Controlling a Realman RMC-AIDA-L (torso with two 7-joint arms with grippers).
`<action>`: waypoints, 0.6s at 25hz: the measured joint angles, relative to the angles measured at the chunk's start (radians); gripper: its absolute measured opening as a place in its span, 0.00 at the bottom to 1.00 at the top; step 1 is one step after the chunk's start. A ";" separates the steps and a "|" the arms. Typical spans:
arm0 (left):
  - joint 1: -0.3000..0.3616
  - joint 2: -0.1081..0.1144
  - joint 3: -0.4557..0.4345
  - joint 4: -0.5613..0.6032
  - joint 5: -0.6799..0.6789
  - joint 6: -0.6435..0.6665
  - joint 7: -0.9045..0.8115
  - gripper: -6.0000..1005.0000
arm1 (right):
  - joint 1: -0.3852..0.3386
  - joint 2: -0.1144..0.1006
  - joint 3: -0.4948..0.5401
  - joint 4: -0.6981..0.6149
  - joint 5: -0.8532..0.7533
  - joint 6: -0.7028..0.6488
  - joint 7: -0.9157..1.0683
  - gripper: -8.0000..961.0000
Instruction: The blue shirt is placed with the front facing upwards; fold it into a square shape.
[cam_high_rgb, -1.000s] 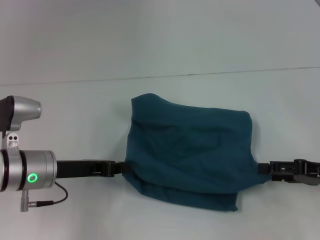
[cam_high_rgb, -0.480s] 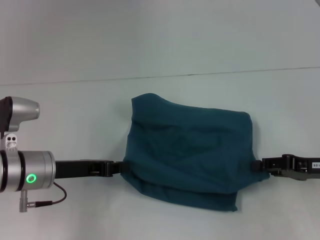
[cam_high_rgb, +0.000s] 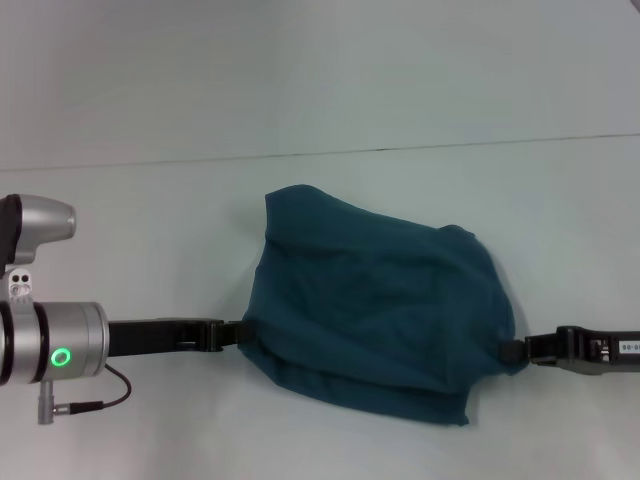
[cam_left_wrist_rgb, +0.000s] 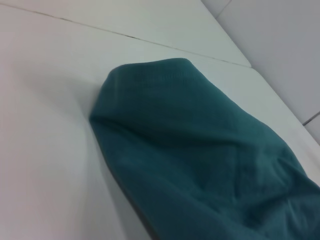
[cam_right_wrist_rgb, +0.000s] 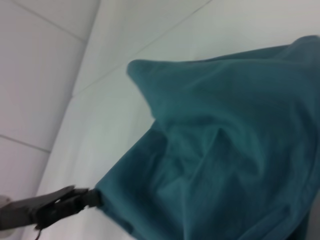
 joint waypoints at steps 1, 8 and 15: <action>0.002 -0.001 0.000 0.000 -0.001 -0.004 0.000 0.02 | -0.003 0.000 0.001 -0.002 0.000 -0.015 -0.004 0.05; 0.012 -0.006 -0.002 0.000 -0.002 -0.022 -0.005 0.02 | -0.021 -0.023 0.004 -0.008 0.001 -0.103 -0.017 0.03; 0.013 -0.009 -0.015 -0.003 -0.003 -0.037 -0.007 0.02 | -0.025 -0.052 0.038 -0.011 0.003 -0.199 -0.027 0.06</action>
